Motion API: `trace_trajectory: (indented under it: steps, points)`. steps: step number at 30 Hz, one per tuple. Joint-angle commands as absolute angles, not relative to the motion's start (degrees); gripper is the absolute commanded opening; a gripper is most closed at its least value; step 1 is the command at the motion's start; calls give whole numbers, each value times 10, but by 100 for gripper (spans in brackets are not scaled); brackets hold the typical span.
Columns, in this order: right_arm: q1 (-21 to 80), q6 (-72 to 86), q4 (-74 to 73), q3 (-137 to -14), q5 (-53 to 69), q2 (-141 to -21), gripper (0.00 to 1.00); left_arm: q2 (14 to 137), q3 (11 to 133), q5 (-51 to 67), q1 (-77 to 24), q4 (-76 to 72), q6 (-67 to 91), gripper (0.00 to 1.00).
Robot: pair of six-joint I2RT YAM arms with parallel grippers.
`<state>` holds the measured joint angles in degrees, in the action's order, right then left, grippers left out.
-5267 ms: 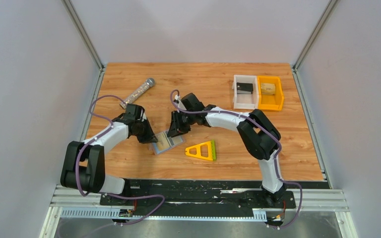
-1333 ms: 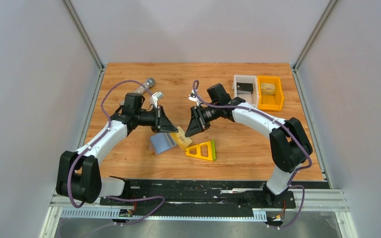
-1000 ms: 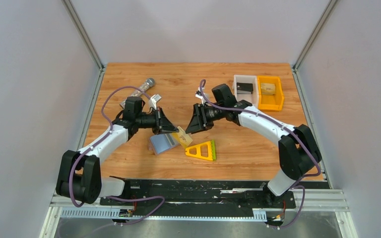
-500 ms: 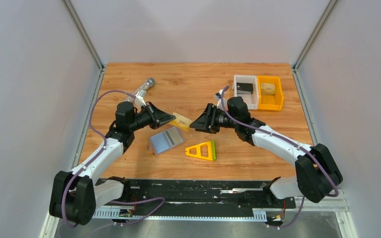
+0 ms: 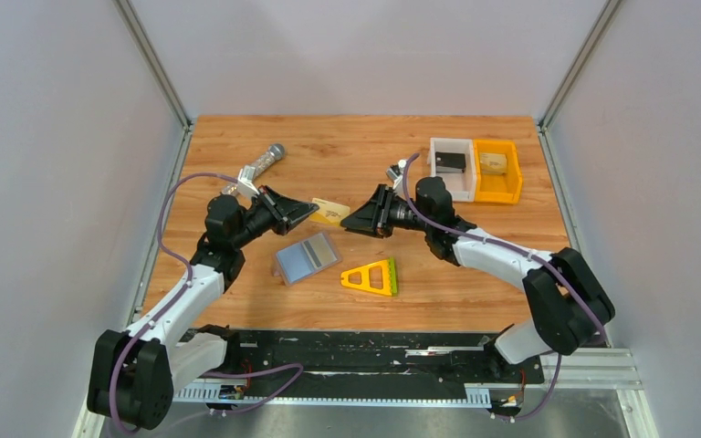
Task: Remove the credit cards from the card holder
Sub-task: Place the credit card in the storage box.
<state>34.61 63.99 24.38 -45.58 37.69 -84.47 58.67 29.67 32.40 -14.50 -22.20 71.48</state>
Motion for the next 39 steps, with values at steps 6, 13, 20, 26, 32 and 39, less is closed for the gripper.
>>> trace_trajectory:
  steps: [6,13,20,26,32,39]
  points:
    - [352,683,349,-455,401,-869,16,584,288,313,-146,-275,731,0]
    - [350,658,342,-453,390,-855,0,578,290,312,-146,-249,713,21]
    - [312,590,250,-474,410,-831,0,549,321,306,-146,-131,651,70]
    - [233,472,103,-532,472,-811,0,522,351,292,-146,-34,583,97]
    - [115,354,-63,-600,511,-802,0,515,397,291,-146,65,513,100]
    - [-34,212,-251,-682,492,-840,0,520,450,287,-146,181,428,100]
